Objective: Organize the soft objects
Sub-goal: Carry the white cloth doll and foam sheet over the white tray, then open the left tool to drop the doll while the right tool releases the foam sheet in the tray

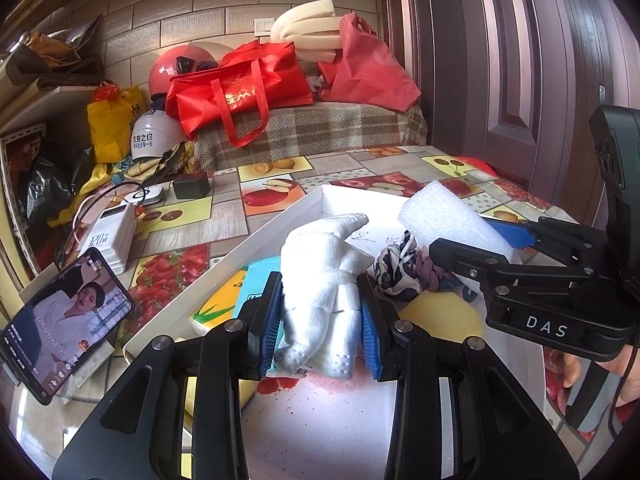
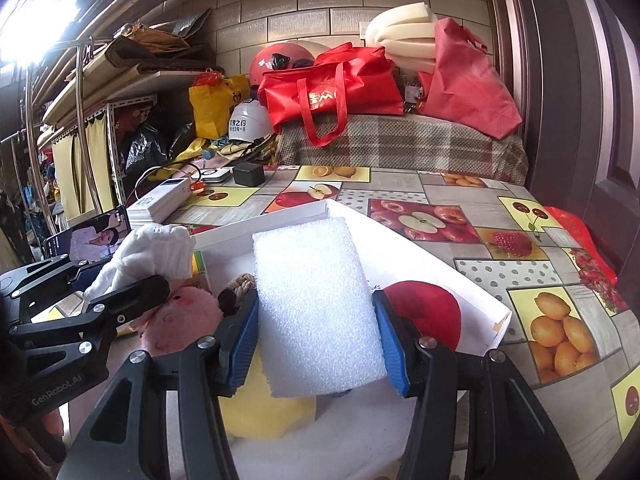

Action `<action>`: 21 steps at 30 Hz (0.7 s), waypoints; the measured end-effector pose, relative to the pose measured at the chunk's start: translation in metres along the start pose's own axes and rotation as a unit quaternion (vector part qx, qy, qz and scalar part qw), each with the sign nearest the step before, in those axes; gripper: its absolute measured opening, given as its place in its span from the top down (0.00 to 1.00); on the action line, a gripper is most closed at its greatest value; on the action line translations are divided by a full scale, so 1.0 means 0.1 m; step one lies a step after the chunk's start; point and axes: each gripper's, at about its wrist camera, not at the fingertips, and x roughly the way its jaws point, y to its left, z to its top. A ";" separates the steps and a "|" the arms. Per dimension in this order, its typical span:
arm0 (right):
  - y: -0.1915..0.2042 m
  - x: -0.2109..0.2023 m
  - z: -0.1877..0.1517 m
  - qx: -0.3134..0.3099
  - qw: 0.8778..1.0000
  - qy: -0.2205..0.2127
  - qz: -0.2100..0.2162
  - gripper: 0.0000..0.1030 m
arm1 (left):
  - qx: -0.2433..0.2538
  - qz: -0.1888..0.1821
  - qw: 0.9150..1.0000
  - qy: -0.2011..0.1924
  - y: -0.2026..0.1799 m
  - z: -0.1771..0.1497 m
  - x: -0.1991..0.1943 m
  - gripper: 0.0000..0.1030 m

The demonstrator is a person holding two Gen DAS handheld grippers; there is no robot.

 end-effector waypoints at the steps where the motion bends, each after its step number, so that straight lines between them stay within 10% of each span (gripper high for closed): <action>1: -0.01 0.00 0.00 0.002 1.000 -0.001 0.000 0.47 | 0.001 0.001 1.000 0.000 0.00 0.00 0.00 0.67; 7: -0.01 -0.02 0.00 0.004 1.000 -0.010 -0.006 0.45 | 0.004 0.014 1.000 -0.004 0.00 0.00 -0.01 0.62; 11: -0.04 -0.05 -0.01 0.011 1.000 -0.016 -0.016 0.14 | -0.010 0.030 0.999 -0.022 0.04 -0.01 -0.08 0.09; 13: -0.05 -0.07 -0.01 0.013 0.999 -0.023 -0.019 0.12 | -0.017 0.040 0.998 -0.041 0.06 -0.03 -0.16 0.00; 21: -0.07 -0.16 -0.01 0.019 0.998 -0.044 -0.031 0.00 | -0.022 0.054 0.997 -0.056 0.08 -0.04 -0.23 0.00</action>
